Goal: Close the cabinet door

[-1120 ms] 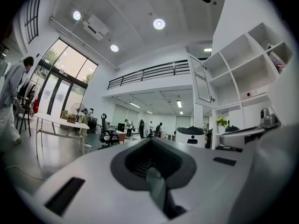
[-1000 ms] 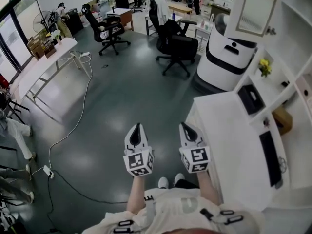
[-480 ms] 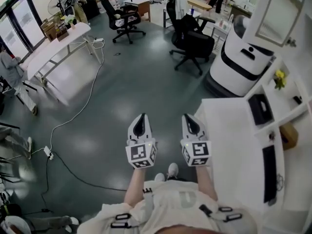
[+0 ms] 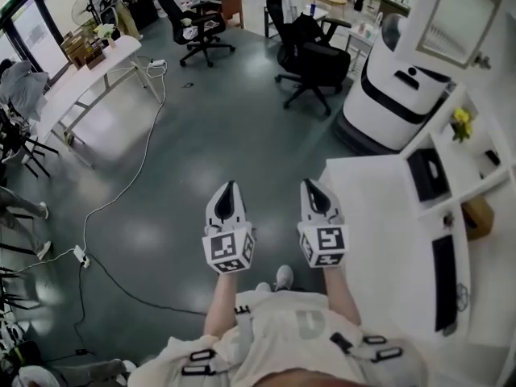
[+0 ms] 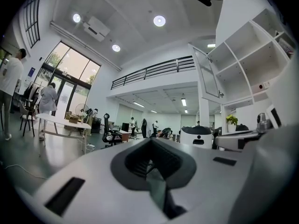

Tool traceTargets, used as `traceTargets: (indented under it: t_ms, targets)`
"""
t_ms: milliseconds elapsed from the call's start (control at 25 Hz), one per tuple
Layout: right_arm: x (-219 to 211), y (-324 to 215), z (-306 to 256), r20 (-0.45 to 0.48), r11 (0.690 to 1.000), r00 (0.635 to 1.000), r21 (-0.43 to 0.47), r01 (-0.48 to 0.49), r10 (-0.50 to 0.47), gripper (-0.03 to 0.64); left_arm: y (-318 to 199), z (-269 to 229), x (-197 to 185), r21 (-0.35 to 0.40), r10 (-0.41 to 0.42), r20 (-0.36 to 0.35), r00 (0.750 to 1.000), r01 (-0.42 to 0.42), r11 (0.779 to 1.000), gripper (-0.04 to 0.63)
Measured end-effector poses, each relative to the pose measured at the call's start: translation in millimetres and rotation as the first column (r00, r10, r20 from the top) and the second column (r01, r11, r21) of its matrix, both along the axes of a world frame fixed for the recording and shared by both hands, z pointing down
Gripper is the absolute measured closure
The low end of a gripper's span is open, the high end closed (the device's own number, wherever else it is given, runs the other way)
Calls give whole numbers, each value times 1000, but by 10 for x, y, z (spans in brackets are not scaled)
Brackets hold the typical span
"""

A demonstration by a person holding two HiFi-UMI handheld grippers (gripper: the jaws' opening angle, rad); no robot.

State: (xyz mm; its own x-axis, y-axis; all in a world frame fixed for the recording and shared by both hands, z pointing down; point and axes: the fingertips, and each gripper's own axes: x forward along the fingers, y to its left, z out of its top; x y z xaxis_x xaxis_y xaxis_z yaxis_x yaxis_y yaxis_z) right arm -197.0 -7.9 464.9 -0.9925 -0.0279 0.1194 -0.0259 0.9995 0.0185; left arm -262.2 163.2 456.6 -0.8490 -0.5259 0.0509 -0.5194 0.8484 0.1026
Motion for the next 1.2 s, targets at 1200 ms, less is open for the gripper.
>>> traceTargets:
  t_ms: [1200]
  targets:
    - [1989,-2463,-368,78,446,444,-8,-895,893,613,-3969,-294,813,4,884,96,458,-888,460,591]
